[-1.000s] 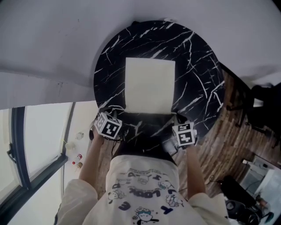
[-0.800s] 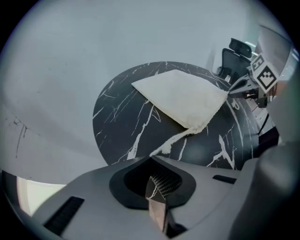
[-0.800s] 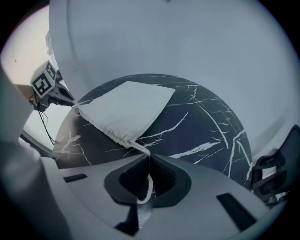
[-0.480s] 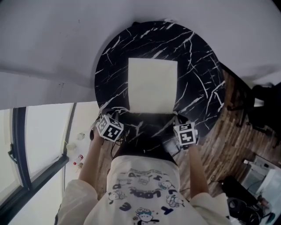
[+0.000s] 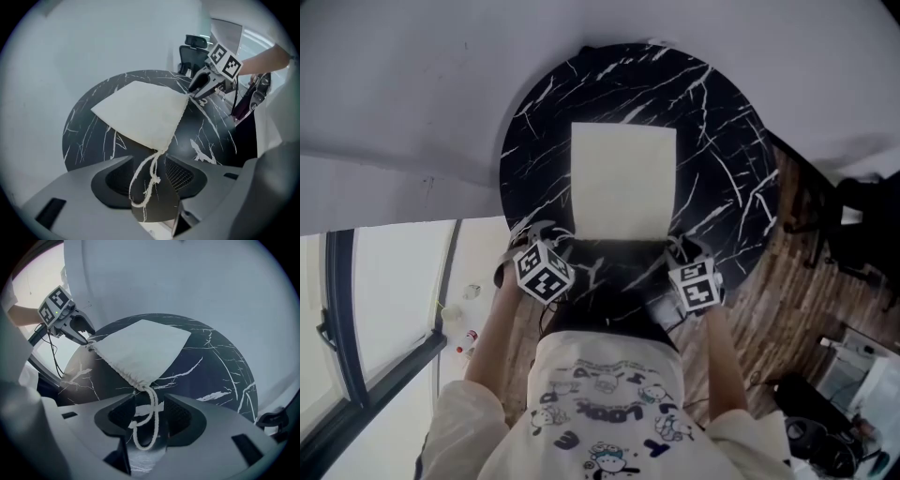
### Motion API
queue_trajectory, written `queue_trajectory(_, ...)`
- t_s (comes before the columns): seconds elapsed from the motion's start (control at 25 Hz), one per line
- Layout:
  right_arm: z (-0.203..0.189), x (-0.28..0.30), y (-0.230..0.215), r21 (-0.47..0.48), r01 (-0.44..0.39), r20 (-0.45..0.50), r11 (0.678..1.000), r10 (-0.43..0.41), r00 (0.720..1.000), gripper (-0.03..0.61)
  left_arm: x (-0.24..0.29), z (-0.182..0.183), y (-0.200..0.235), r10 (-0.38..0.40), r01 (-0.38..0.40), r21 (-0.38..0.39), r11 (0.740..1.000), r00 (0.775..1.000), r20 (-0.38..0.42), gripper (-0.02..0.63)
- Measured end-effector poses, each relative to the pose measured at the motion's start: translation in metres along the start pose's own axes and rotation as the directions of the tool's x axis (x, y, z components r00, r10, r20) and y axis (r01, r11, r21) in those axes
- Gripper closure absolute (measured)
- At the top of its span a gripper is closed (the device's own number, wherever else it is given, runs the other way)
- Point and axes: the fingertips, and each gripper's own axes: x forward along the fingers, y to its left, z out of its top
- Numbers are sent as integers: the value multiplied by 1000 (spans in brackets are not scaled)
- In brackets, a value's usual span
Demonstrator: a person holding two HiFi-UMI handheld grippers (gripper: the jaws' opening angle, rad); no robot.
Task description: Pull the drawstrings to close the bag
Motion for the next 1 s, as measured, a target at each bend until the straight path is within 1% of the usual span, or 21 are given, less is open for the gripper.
queue_trajectory(0.08,3,3,-1,-40,-9,-12,999,8,1000,379,8,4,-2,-20,22,55,998,999,-32,368)
queue_trajectory(0.24,6,13,4,-158,-60,-68,986,50,996,385,19,5,-3,-51,61,125,990,995,-81,368)
queue_trajectory(0.32,5,17,6,-202,-77,-95,976,58,994,419,24,3,-4,-59,74,145,987,993,-106,368)
queue_trajectory(0.4,5,21,5,-221,-87,-113,972,63,992,445,26,2,-3,-67,84,153,985,991,-118,368)
queue_trajectory(0.6,4,25,7,-236,-114,-138,965,83,987,477,32,3,-10,-94,119,180,976,986,-141,371)
queue_trajectory(0.64,4,25,8,-241,-118,-140,963,86,986,486,33,3,-10,-94,120,183,976,985,-144,381)
queue_trajectory(0.72,4,26,10,-241,-124,-142,963,91,986,503,34,4,-11,-90,117,188,975,985,-146,445)
queue_trajectory(0.84,3,25,11,-235,-126,-137,964,95,986,515,36,3,-15,-93,120,196,973,985,-146,496)
queue_trajectory(0.92,3,25,11,-230,-125,-132,965,96,987,522,36,2,-18,-94,118,185,976,986,-135,538)
queue_trajectory(1.0,2,24,11,-214,-123,-126,969,97,987,541,36,1,-19,-87,105,151,983,989,-122,557)
